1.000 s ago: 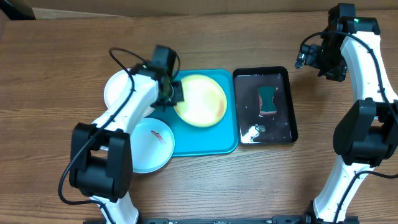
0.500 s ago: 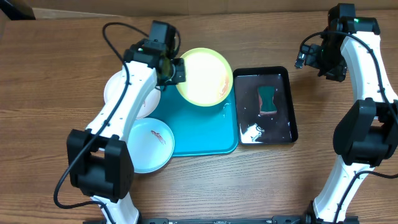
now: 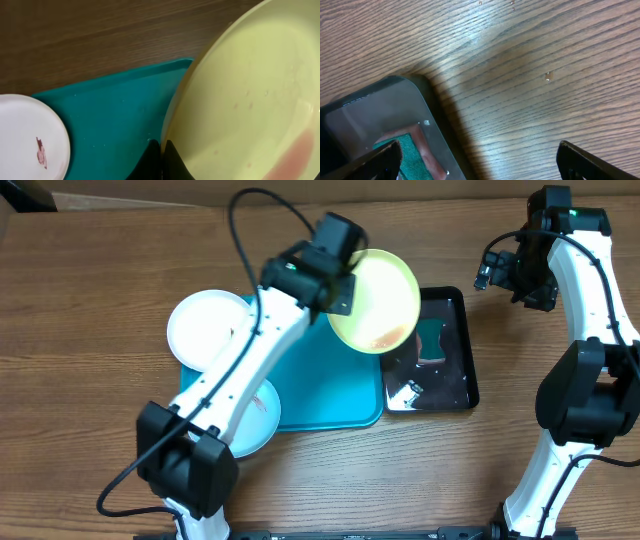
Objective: Clean dirty plates on tray and stack at the side
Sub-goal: 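Lift the yellow plate with the left gripper and carry it rightward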
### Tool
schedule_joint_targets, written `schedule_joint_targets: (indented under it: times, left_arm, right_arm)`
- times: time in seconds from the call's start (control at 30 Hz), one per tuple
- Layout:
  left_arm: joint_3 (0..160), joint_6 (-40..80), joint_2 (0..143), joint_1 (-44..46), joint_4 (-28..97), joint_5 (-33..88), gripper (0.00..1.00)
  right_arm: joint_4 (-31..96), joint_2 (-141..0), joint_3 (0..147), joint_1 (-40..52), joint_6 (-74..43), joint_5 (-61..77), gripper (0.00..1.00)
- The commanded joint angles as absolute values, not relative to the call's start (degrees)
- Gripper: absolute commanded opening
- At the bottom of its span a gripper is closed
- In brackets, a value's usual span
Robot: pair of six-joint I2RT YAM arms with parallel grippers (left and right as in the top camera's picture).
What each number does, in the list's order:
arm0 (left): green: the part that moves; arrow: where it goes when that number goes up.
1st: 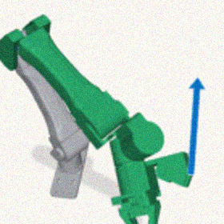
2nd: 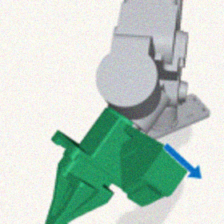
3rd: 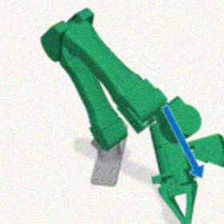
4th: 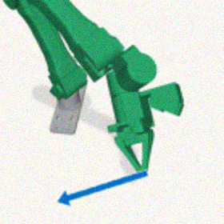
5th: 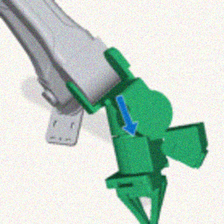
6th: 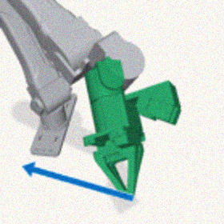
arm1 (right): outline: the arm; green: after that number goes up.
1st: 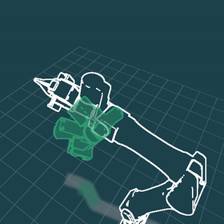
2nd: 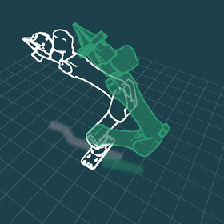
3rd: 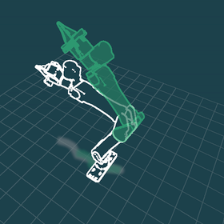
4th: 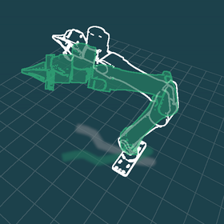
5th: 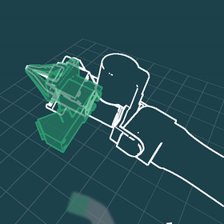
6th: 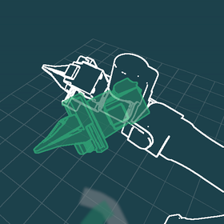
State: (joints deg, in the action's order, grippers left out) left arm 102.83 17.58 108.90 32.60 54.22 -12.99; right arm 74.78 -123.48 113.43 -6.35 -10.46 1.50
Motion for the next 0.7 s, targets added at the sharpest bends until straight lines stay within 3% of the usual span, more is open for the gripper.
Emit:
schedule_joint_targets:
  times: [0.0,0.67]
  left_arm:
    - [104.75,16.62,109.36,36.93,54.08,-23.68,0.04]
    - [104.75,11.53,109.36,62.22,53.74,-68.53,0.04]
  right_arm:
    - [74.63,-121.95,114.39,-6.39,-10.52,1.58,1.0]
    - [74.63,-121.95,114.39,-6.39,-10.5,1.58,1.0]
